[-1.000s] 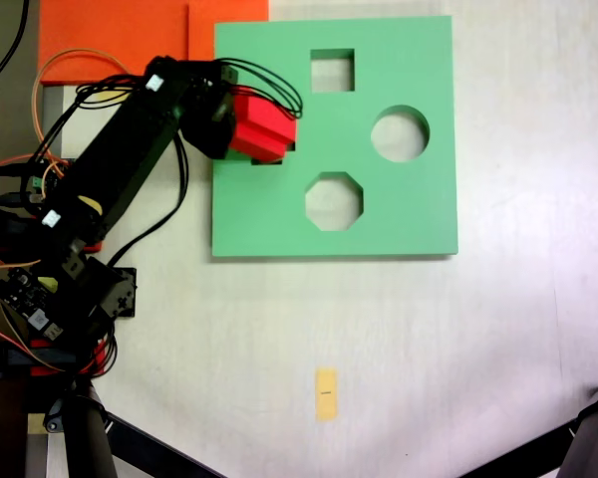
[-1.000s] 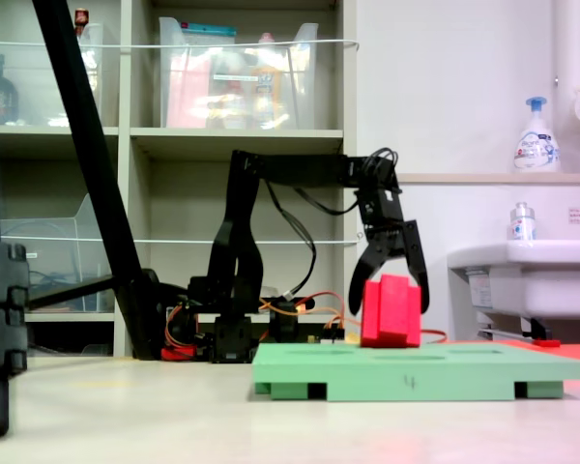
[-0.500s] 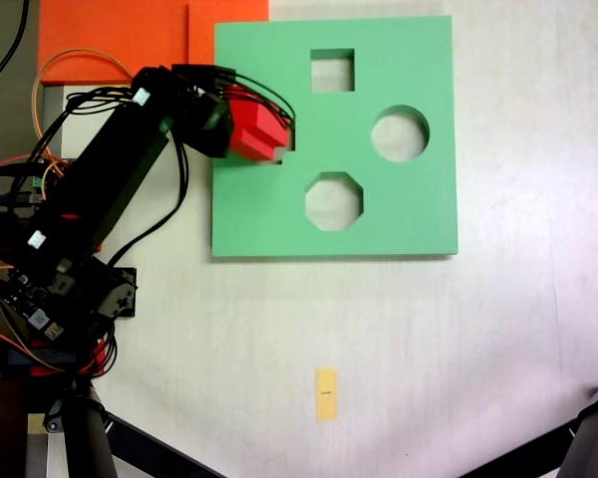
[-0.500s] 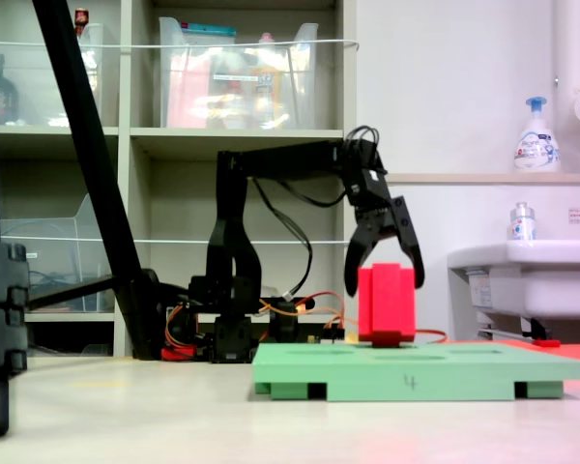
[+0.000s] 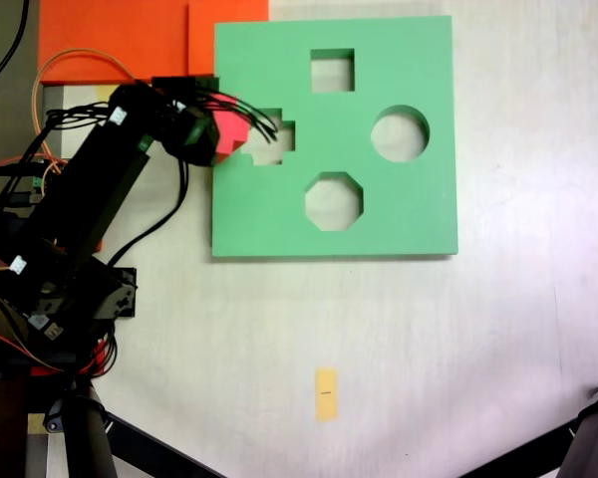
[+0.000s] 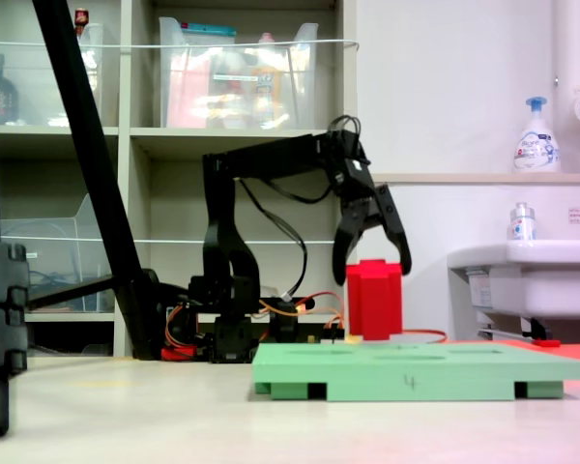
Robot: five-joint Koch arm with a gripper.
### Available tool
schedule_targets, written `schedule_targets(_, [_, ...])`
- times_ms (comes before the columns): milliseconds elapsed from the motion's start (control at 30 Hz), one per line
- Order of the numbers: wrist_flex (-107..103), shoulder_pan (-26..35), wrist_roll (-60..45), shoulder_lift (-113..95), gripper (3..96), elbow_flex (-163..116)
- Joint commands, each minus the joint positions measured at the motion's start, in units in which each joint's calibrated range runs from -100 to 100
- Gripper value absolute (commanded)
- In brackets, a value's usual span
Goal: Put the cross columnar block into the corresponding hole
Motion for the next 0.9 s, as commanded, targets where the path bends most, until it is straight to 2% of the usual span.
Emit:
schedule_targets(33, [0.38,0.54,0.05,-2.72,33.9,1.40])
schedule_targets(367, [1.05,-1.42,-0.15,-0.48,33.9,0.90])
schedule_targets(900, [1.05,-6.15,-6.45,4.40,33.8,7.08])
